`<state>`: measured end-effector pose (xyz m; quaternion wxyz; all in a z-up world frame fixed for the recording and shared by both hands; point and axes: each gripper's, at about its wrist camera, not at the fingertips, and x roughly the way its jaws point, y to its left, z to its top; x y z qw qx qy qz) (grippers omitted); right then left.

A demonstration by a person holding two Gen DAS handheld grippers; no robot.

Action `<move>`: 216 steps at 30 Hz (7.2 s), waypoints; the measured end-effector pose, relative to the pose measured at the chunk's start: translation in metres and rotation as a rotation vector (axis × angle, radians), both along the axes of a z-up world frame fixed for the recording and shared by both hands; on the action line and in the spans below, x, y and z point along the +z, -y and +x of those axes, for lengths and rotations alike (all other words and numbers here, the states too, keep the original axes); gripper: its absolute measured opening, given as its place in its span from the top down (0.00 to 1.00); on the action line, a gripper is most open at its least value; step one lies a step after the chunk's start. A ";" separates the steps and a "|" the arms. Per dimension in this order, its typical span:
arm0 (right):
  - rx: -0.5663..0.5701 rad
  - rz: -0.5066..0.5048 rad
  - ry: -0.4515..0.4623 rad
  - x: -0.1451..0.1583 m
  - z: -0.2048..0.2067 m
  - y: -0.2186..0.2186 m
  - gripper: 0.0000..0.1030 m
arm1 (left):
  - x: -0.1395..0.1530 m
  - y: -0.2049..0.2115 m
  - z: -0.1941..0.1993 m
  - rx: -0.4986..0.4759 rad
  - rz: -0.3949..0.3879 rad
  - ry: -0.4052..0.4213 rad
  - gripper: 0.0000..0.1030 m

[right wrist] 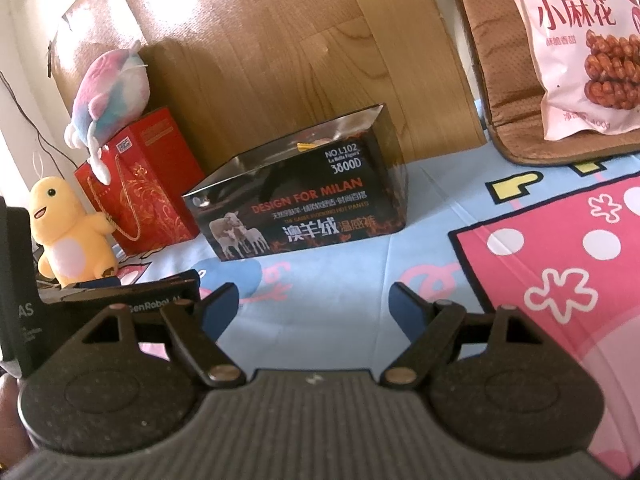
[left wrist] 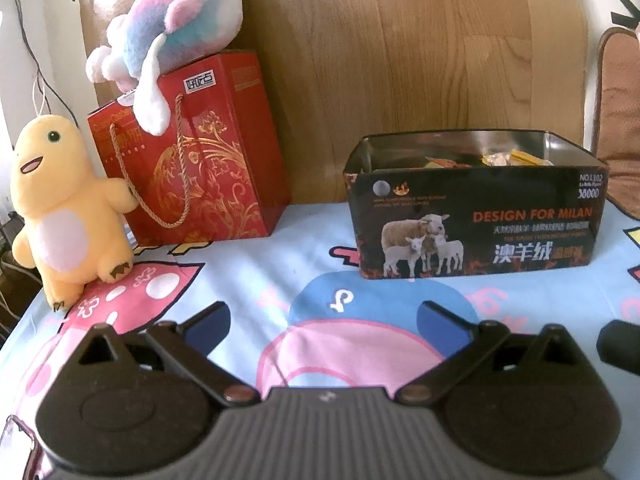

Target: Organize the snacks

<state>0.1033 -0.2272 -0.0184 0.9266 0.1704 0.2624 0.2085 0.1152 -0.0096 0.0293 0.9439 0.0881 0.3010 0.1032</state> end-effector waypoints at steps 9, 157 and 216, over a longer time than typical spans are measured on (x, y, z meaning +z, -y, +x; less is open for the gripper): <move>0.007 -0.006 0.009 0.000 -0.001 -0.002 0.18 | 0.000 0.004 -0.002 -0.014 0.006 -0.001 0.00; -0.010 0.011 0.032 0.000 0.001 0.002 0.17 | -0.009 0.016 0.001 0.011 0.066 -0.029 0.00; -0.031 0.127 0.128 0.036 -0.143 0.014 0.14 | 0.044 0.047 -0.137 0.069 0.079 0.090 0.00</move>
